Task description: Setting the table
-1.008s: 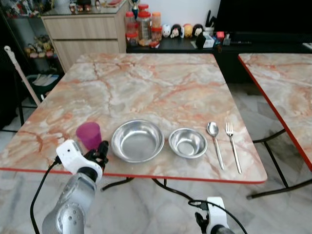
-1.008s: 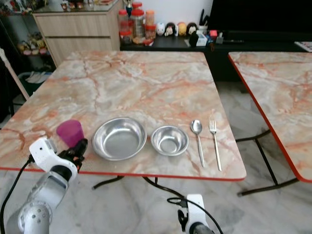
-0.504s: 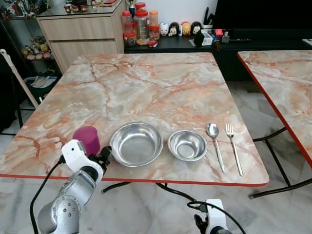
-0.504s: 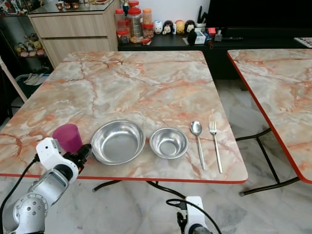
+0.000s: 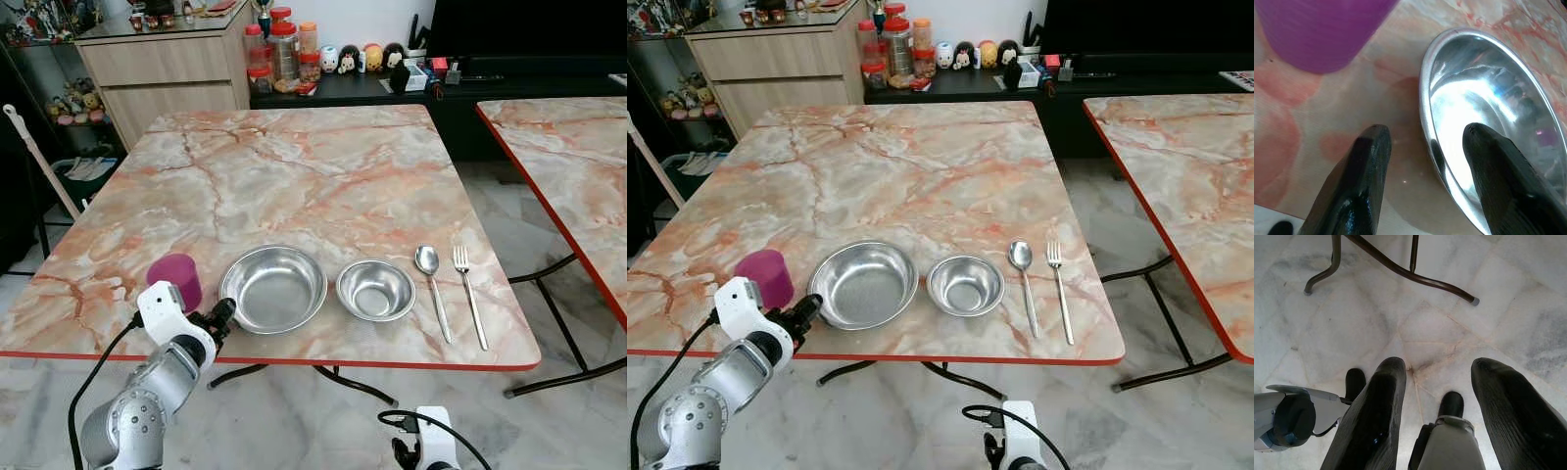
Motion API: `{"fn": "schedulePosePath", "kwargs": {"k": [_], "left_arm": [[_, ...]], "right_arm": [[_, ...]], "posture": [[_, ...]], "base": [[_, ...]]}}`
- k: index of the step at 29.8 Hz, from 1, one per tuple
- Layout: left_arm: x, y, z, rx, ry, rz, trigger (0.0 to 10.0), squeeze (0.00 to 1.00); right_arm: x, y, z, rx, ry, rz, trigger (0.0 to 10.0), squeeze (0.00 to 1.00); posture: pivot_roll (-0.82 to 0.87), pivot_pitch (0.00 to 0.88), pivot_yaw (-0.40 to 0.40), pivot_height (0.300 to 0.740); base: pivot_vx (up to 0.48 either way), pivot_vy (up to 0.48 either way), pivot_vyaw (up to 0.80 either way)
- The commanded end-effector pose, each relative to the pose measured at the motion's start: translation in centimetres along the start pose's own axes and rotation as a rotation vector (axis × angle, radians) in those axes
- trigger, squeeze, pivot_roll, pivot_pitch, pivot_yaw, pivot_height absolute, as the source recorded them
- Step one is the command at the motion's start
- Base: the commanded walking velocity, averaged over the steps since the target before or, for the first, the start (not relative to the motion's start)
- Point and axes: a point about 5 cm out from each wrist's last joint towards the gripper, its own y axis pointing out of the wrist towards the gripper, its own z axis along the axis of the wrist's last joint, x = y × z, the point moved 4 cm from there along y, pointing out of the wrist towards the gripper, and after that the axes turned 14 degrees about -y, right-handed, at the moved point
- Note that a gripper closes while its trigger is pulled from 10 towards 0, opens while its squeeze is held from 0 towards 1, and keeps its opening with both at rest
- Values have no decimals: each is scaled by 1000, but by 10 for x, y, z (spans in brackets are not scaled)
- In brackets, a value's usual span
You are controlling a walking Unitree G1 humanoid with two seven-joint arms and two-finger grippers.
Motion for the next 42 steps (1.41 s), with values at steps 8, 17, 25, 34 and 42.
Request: {"fn": "schedulePosePath", "kwargs": {"k": [8, 17, 25, 34, 42], "left_arm": [[11, 8, -14, -50, 31, -15, 10000, 0], [11, 11, -16, -44, 28, -11, 9137, 0], [9, 11, -12, -6, 13, 2, 0, 0], [-2, 5, -1, 57, -16, 50, 0, 0], [-7, 1, 3, 83, -25, 75, 0, 0]], "right_arm": [[3, -1, -1, 6, 22, -17, 10000, 0], [4, -1, 0, 9, 29, -19, 10000, 0], [6, -1, 1, 12, 28, -21, 10000, 0], [5, 0, 2, 7, 2, -11, 10000, 0], [7, 1, 8, 16, -14, -8, 10000, 0]], "posture": [[110, 56, 71, 740], [106, 63, 67, 740], [111, 64, 60, 740], [133, 65, 41, 740], [146, 63, 24, 740]], "base": [[0, 0, 0], [0, 0, 0], [0, 0, 0], [0, 0, 0], [0, 0, 0]]}}
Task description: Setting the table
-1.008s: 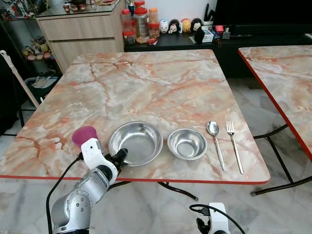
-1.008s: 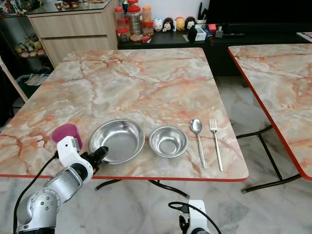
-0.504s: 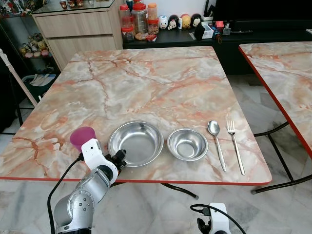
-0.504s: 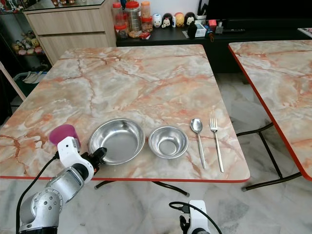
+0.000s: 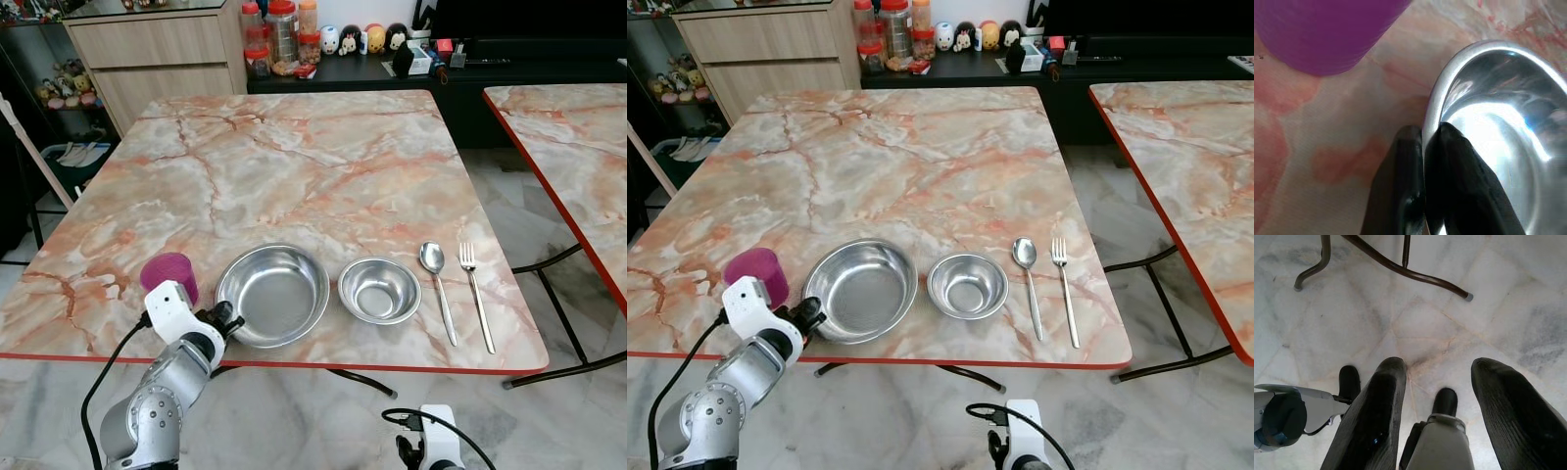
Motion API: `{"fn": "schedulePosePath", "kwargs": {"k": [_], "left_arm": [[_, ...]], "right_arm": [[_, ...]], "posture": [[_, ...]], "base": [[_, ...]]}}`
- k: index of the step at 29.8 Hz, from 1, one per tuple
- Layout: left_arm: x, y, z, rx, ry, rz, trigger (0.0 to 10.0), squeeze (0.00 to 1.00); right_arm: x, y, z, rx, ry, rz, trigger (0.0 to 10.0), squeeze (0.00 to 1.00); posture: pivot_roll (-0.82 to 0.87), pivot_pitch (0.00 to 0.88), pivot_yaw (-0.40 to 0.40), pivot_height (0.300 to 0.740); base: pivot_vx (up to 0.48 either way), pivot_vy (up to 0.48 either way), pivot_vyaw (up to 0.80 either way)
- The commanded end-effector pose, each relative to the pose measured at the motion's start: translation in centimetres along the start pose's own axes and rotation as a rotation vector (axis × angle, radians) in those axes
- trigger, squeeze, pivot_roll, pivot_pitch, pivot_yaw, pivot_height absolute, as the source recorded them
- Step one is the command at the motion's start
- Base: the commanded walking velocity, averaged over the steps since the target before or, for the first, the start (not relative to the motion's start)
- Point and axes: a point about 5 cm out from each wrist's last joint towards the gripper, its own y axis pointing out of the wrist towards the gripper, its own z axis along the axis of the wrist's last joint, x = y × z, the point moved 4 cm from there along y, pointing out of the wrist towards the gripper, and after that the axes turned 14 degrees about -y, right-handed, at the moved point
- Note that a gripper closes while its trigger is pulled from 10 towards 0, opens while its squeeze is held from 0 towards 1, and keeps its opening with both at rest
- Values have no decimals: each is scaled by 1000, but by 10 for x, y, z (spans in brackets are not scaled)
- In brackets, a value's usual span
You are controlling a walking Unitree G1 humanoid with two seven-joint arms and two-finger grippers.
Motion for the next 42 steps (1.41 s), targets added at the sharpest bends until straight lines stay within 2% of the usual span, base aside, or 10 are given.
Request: {"fn": "schedulePosePath", "kwargs": {"k": [1, 12, 17, 20, 27, 31, 32, 36, 38, 42], "left_arm": [[-10, -3, 1, 16, 9, 45, 0, 0], [-3, -4, 4, 48, -28, 8, 0, 0], [23, -8, 23, 151, -88, -139, 0, 0], [30, -9, 27, 172, -98, -171, 0, 0], [73, -21, 48, 281, -161, -401, 0, 0], [78, -22, 49, 286, -157, -427, 0, 0], [94, -16, 54, 325, -134, -472, 10000, 0], [116, -7, 64, 399, -64, -512, 10000, 0], [116, -7, 64, 399, -64, -512, 10000, 0], [137, -1, 74, 452, -30, -540, 10000, 0]], "right_arm": [[0, 1, 3, 1, -3, 6, 10000, 0], [-1, 1, 2, -1, -8, 10, 10000, 0], [-1, 1, 2, -2, -7, 9, 10000, 0], [0, 1, 2, -1, -6, 8, 10000, 0], [2, 1, 2, 0, -4, 4, 10000, 0], [2, 0, 2, 0, -5, 4, 10000, 0], [3, 1, 3, 5, -4, 1, 10000, 0], [3, 1, 6, 18, 4, -2, 10000, 0], [3, 1, 6, 18, 4, -2, 10000, 0], [3, 1, 7, 20, 8, -4, 10000, 0]], "posture": [[146, 63, 24, 740], [144, 41, 20, 740], [138, 37, 19, 740], [137, 36, 18, 740], [124, 36, 11, 740], [124, 36, 11, 740], [112, 34, 13, 740], [105, 32, 14, 740], [105, 32, 14, 740], [91, 30, 24, 740]], "base": [[0, 0, 0], [0, 0, 0], [0, 0, 0], [0, 0, 0], [0, 0, 0], [0, 0, 0], [0, 0, 0], [0, 0, 0], [0, 0, 0], [0, -271, 0]]}}
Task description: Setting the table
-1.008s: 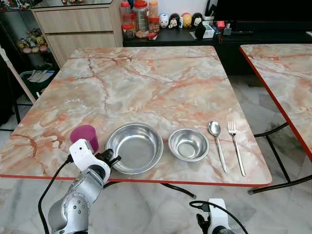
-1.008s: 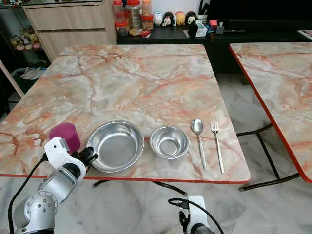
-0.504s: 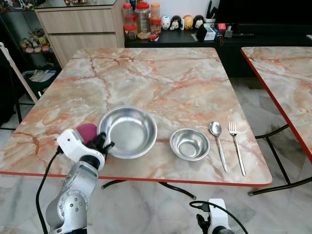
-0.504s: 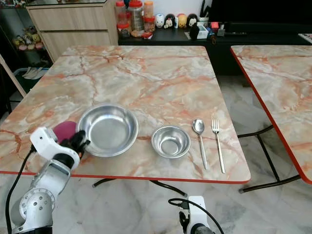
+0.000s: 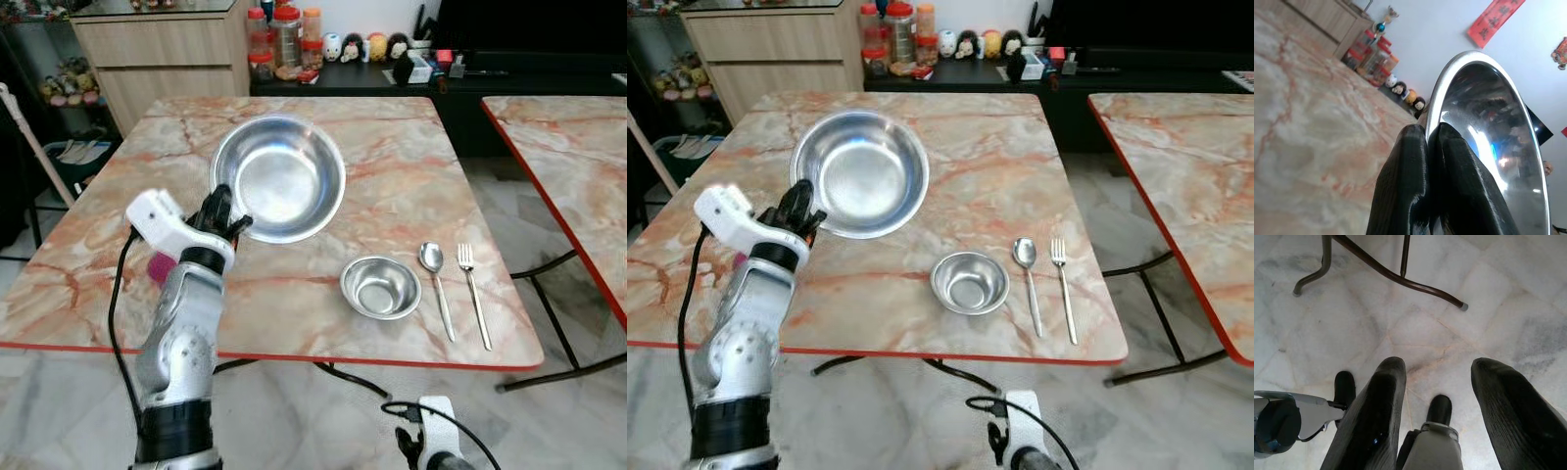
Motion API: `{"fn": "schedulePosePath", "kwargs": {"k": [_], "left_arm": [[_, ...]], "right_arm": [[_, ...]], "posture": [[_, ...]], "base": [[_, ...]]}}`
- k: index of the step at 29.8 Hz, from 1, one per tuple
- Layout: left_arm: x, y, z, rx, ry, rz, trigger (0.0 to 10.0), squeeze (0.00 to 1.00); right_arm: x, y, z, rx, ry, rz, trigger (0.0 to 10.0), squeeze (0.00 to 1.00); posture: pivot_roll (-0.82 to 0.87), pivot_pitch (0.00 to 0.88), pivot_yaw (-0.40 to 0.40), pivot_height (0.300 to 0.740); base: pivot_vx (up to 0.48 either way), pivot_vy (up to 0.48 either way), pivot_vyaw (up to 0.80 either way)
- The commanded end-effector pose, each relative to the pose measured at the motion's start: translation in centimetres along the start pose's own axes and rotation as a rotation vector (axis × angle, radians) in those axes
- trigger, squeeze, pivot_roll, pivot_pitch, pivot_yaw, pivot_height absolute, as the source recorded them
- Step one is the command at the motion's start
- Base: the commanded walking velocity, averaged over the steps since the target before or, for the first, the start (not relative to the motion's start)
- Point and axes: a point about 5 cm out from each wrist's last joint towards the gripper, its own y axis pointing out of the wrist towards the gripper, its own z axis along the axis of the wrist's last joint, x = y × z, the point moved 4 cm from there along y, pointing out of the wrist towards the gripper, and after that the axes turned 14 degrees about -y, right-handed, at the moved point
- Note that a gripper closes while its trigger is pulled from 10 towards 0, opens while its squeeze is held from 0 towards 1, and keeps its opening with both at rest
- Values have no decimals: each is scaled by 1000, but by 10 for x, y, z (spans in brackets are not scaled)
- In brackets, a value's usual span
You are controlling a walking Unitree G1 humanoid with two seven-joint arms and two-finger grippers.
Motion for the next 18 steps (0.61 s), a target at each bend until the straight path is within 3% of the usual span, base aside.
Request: {"fn": "schedulePosePath", "kwargs": {"k": [1, 5, 18], "left_arm": [[8, 7, 5, 27, 32, -23, 10000, 0], [24, 17, 3, 31, 70, -79, 10000, 0], [17, 16, -4, 51, 77, -62, 10000, 0]], "right_arm": [[0, 0, 0, 4, 15, -4, 10000, 0], [3, -1, -3, -7, 29, -21, 10000, 0], [7, -4, -15, -34, 25, -26, 10000, 0]], "posture": [[91, 30, 24, 740], [68, 33, 34, 740], [64, 35, 29, 740]], "base": [[0, -386, 0], [0, -467, 0], [0, -480, 0]]}}
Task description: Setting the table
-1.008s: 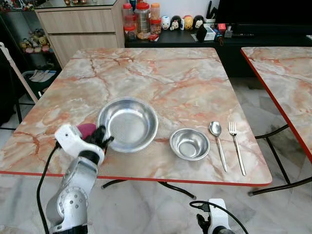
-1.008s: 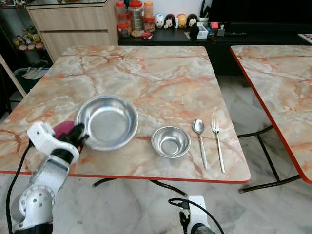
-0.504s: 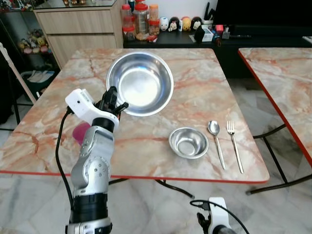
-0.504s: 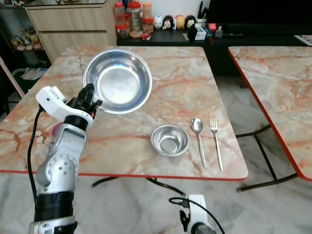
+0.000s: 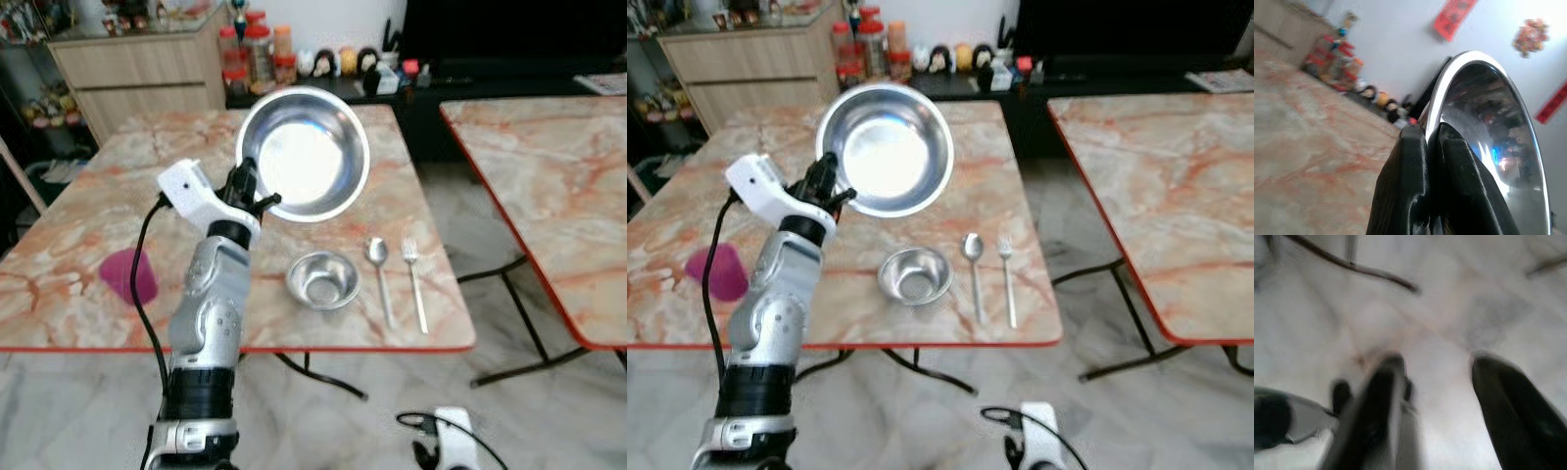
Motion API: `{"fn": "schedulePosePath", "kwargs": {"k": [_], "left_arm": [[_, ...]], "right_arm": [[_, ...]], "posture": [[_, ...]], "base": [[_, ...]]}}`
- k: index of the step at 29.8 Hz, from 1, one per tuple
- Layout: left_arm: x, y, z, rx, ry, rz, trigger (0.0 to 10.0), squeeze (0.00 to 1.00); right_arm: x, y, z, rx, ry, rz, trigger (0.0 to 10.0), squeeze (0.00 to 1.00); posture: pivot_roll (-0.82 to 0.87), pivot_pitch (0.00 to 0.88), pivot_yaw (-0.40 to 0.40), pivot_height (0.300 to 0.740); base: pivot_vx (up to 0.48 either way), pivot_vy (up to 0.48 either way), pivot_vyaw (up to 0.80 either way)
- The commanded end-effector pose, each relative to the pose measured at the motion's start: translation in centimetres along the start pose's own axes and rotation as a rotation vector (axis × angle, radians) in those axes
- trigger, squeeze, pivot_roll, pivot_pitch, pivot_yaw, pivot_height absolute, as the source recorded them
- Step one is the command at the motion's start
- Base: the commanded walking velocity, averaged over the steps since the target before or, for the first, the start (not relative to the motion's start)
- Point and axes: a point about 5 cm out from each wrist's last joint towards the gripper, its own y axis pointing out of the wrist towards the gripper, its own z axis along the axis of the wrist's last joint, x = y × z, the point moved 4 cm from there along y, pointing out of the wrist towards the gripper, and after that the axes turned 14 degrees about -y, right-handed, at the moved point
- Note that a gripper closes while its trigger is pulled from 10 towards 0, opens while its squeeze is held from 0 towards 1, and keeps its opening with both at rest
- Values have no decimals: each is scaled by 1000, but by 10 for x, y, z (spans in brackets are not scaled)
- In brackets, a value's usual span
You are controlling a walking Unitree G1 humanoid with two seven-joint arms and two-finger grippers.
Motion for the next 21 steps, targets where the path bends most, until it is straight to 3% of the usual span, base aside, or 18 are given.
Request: {"fn": "schedulePosePath", "kwargs": {"k": [1, 16, 21], "left_arm": [[5, 0, 2, 21, 6, -16, 10000, 0], [2, -1, -3, 12, 12, -13, 10000, 0], [-22, -15, -10, -19, 78, 50, 10000, 0]], "right_arm": [[5, 0, 1, 1, 4, -12, 10000, 0], [2, 1, 7, 25, 4, -1, 10000, 0], [1, 1, 6, 25, 4, 3, 10000, 0]], "posture": [[63, 32, 29, 740], [51, 4, 38, 740], [46, 0, 42, 740]], "base": [[0, -480, 0], [0, -480, 0], [0, -480, 0]]}}
